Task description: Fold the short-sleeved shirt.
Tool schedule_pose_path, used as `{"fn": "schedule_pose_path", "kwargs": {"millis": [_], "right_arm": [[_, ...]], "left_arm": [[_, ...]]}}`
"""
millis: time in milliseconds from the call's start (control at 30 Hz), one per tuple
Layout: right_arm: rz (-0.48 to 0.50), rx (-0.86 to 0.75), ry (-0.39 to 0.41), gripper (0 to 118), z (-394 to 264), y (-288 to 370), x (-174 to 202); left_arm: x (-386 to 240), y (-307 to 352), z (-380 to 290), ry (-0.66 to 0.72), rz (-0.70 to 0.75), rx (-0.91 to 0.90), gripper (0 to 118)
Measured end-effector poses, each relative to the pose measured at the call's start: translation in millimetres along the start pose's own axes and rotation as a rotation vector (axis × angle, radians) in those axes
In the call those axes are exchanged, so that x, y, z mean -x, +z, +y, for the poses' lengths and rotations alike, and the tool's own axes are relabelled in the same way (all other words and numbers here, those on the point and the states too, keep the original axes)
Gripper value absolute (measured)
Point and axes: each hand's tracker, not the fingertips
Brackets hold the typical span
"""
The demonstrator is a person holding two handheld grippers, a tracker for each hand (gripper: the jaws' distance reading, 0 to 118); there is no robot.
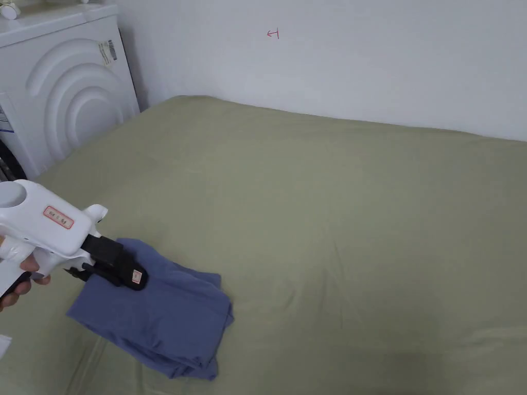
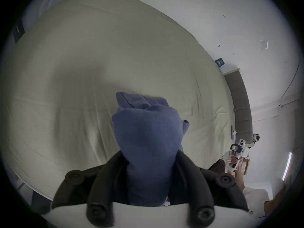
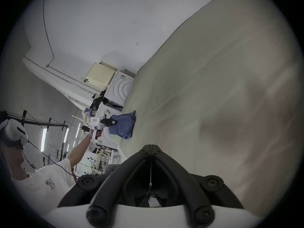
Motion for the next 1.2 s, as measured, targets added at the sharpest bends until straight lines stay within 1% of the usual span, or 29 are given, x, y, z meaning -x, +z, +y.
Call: {"fn": "schedule_pose_path", "kwargs": {"millis": [100, 133, 167, 200, 233, 267, 333, 433, 500, 533, 567, 600, 667, 700, 733, 767, 800, 833, 867, 900, 933, 967, 1000, 1033, 1067, 1100, 1133, 1167, 1200], "right_arm": [[-0.006, 0.007, 0.0, 2, 3.8, -5.1, 3.1], [-0.009, 0.009, 0.003, 2, 4.3, -6.2, 3.5], [-0.008, 0.011, 0.004, 2, 4.7, -7.1, 3.3], [-0.004, 0.012, 0.002, 2, 5.0, -7.9, 3.1], [0.001, 0.013, 0.002, 2, 6.0, -7.9, 3.4], [0.002, 0.013, 0.003, 2, 6.3, -8.3, 3.9], [0.001, 0.017, 0.009, 2, 7.2, -8.5, 6.1], [0.0, 0.015, 0.03, 2, 5.8, -9.1, 20.0], [-0.002, 0.002, 0.048, 2, 7.8, -3.2, 26.4], [-0.009, -0.017, 0.071, 2, 9.2, 1.2, 31.8], [-0.012, -0.033, 0.087, 2, 10.9, 5.7, 37.4], [-0.011, -0.044, 0.097, 2, 12.9, 9.6, 42.3], [-0.064, -0.089, 0.168, 2, 18.9, 20.5, 57.8], [-0.091, -0.106, 0.206, 2, 21.7, 24.8, 67.8], [-0.119, -0.13, 0.231, 2, 23.5, 28.4, 77.1], [-0.178, -0.175, 0.291, 2, 24.7, 35.4, 91.0], [-0.204, -0.221, 0.332, 2, 25.6, 40.5, 102.5], [-0.206, -0.265, 0.337, 2, 26.7, 45.2, 111.8], [-0.263, -0.325, 0.369, 2, 27.6, 50.2, 125.3], [-0.329, -0.379, 0.414, 2, 27.7, 56.2, 133.7], [-0.381, -0.419, 0.466, 2, 28.6, 60.7, 144.8], [-0.407, -0.451, 0.474, 2, 29.2, 65.1, 155.6], [-0.453, -0.508, 0.497, 2, 27.8, 68.7, 164.6], [-0.531, -0.58, 0.547, 2, 28.7, 74.6, 166.1], [-0.583, -0.62, 0.586, 2, 26.5, 77.5, 174.2], [-0.641, -0.661, 0.619, 2, 23.8, 79.1, 181.3], [-0.72, -0.752, 0.674, 2, 17.4, 80.3, 189.3], [-0.803, -0.812, 0.757, 2, 12.9, 79.7, 194.0], [-0.868, -0.818, 0.821, 2, 11.3, 79.0, 199.2]], "left_arm": [[-1.9, -2.1, 6.1, -0.023, 0.025, 0.022, 28], [-3.7, -2.2, 7.5, -0.035, 0.047, 0.025, 34], [-4.0, -1.5, 7.9, -0.045, 0.073, 0.021, 64], [0.0, 2.4, 10.0, -0.047, 0.114, -0.012, 91], [0.3, 6.0, 10.6, -0.034, 0.115, -0.037, 109], [1.5, 9.5, 10.3, -0.01, 0.119, -0.067, 114], [1.0, 18.1, 5.6, -0.019, 0.145, -0.104, 114], [-7.6, 28.6, -8.6, -0.022, 0.176, -0.173, 114], [-16.9, 32.4, -20.9, -0.048, 0.214, -0.249, 113], [-26.3, 32.5, -27.4, -0.039, 0.21, -0.258, 111], [-38.0, 30.7, -36.2, -0.033, 0.152, -0.261, 98], [-47.7, 29.0, -43.9, -0.037, 0.114, -0.295, 72], [-87.0, 17.1, -61.6, -0.098, 0.143, -0.365, 0], [-111.2, 6.6, -71.1, -0.117, 0.18, -0.41, 0], [-129.7, 1.1, -80.4, -0.131, 0.161, -0.431, 0], [-155.9, -8.7, -91.4, -0.142, 0.084, -0.45, 0], [-183.3, -17.6, -100.9, -0.152, 0.065, -0.471, 0], [-209.7, -24.1, -109.6, -0.207, 0.105, -0.51, 0], [-236.1, -35.7, -120.8, -0.236, 0.086, -0.554, 0], [-261.5, -45.1, -130.5, -0.252, 0.039, -0.556, 0], [-289.9, -54.3, -141.7, -0.281, 0.037, -0.579, 0], [-321.9, -61.9, -155.9, -0.324, 0.116, -0.668, 0], [-341.0, -71.0, -163.6, -0.377, 0.166, -0.698, 0], [-367.1, -76.9, -175.1, -0.419, 0.213, -0.759, 0], [-388.4, -78.9, -186.3, -0.426, 0.23, -0.818, 0], [-403.2, -79.1, -193.7, -0.405, 0.192, -0.848, 0], [-421.0, -79.4, -201.3, -0.4, 0.165, -0.899, 0], [-435.1, -75.8, -205.1, -0.405, 0.19, -0.938, 0], [-446.2, -72.4, -209.7, -0.423, 0.239, -0.993, 0]]}}
